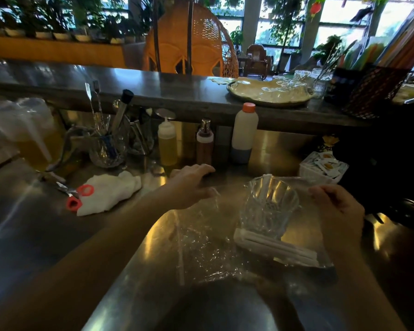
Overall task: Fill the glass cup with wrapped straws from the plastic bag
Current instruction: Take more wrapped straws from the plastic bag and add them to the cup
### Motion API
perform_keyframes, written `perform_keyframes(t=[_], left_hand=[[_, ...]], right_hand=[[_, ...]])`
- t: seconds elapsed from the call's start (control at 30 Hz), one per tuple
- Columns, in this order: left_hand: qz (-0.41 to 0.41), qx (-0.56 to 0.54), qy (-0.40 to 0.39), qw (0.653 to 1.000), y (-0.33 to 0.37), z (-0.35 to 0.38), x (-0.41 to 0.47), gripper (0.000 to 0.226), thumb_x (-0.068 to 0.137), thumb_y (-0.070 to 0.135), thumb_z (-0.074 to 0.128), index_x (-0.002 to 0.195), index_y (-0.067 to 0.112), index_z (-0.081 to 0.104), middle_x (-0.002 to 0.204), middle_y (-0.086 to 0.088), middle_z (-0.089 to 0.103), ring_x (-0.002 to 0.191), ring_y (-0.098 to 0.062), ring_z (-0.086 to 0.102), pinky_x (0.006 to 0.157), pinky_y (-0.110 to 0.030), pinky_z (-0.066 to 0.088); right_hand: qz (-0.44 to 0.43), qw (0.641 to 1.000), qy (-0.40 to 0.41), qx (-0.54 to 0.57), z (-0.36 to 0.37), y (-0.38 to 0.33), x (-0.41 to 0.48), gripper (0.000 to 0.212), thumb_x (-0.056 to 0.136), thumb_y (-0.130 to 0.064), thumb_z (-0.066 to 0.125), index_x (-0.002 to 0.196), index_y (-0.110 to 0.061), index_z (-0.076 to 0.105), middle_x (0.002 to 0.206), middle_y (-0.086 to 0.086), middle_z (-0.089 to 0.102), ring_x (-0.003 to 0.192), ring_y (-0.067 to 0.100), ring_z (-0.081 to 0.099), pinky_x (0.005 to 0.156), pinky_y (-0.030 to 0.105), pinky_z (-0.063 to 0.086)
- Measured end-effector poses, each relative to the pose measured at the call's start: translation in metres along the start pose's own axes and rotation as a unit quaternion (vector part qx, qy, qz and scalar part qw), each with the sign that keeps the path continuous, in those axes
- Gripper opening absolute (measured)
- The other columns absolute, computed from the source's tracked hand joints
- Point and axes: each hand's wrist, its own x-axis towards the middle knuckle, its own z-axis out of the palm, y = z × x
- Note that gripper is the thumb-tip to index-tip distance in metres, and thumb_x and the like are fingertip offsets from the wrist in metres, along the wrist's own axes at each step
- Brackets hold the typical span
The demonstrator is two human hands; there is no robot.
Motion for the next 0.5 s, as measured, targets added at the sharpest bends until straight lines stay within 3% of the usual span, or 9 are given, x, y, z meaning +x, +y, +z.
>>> perform_keyframes(t=[0.1, 0.2, 0.27, 0.37, 0.43, 0.5], left_hand=[[0.02, 0.029, -0.037, 0.999, 0.0, 0.016, 0.011, 0.053, 0.088, 0.034, 0.055, 0.136, 0.024, 0.036, 0.139, -0.004, 0.046, 0.129, -0.023, 0.039, 0.11, -0.045, 0.026], [0.023, -0.012, -0.051, 0.998, 0.0, 0.024, 0.018, 0.035, 0.09, 0.031, 0.055, 0.123, 0.021, 0.054, 0.127, -0.003, 0.057, 0.123, -0.02, 0.045, 0.109, -0.042, 0.023], [0.038, -0.02, -0.051, 0.998, 0.001, 0.027, 0.019, 0.022, 0.091, 0.026, 0.054, 0.109, 0.017, 0.063, 0.115, -0.004, 0.065, 0.114, -0.02, 0.052, 0.109, -0.043, 0.025], [0.078, 0.016, -0.039, 0.996, 0.004, 0.024, 0.02, 0.015, 0.091, 0.026, 0.053, 0.1, 0.019, 0.063, 0.106, -0.001, 0.066, 0.109, -0.021, 0.054, 0.109, -0.042, 0.024], [0.119, 0.063, 0.052, 0.989, 0.01, 0.015, 0.019, 0.014, 0.092, 0.026, 0.05, 0.097, 0.022, 0.062, 0.102, 0.002, 0.067, 0.107, -0.018, 0.056, 0.107, -0.036, 0.014], [0.171, 0.116, 0.198, 0.958, 0.02, 0.003, 0.017, 0.014, 0.091, 0.024, 0.049, 0.087, 0.022, 0.063, 0.09, 0.002, 0.069, 0.097, -0.017, 0.061, 0.1, -0.032, 0.011]], right_hand=[[0.004, 1.0, 0.025, 0.006, -0.003, -0.003, -0.001, 0.008, 0.085, -0.006, 0.058, 0.09, -0.007, 0.064, 0.067, -0.03, 0.065, 0.066, -0.012, 0.058, 0.058, 0.001, 0.043], [0.021, 0.999, 0.042, 0.013, -0.011, -0.005, -0.003, 0.007, 0.086, -0.007, 0.058, 0.087, -0.01, 0.064, 0.065, -0.028, 0.064, 0.064, -0.012, 0.057, 0.056, 0.001, 0.042], [0.026, 0.998, 0.055, 0.009, -0.017, -0.006, -0.004, 0.007, 0.086, -0.008, 0.058, 0.085, -0.01, 0.065, 0.065, -0.022, 0.065, 0.063, -0.012, 0.056, 0.056, 0.0, 0.041], [0.04, 0.996, 0.076, 0.009, -0.026, -0.006, -0.005, 0.01, 0.085, -0.01, 0.058, 0.082, -0.014, 0.066, 0.067, -0.011, 0.063, 0.061, -0.009, 0.055, 0.057, 0.006, 0.045], [0.052, 0.995, 0.089, 0.018, -0.032, -0.004, -0.004, 0.017, 0.086, -0.012, 0.057, 0.076, -0.023, 0.065, 0.064, -0.013, 0.064, 0.059, -0.007, 0.055, 0.054, 0.009, 0.045], [0.058, 0.993, 0.102, 0.023, -0.036, -0.002, -0.003, 0.016, 0.087, -0.013, 0.056, 0.079, -0.022, 0.065, 0.065, -0.012, 0.065, 0.061, -0.004, 0.056, 0.057, 0.012, 0.047]])
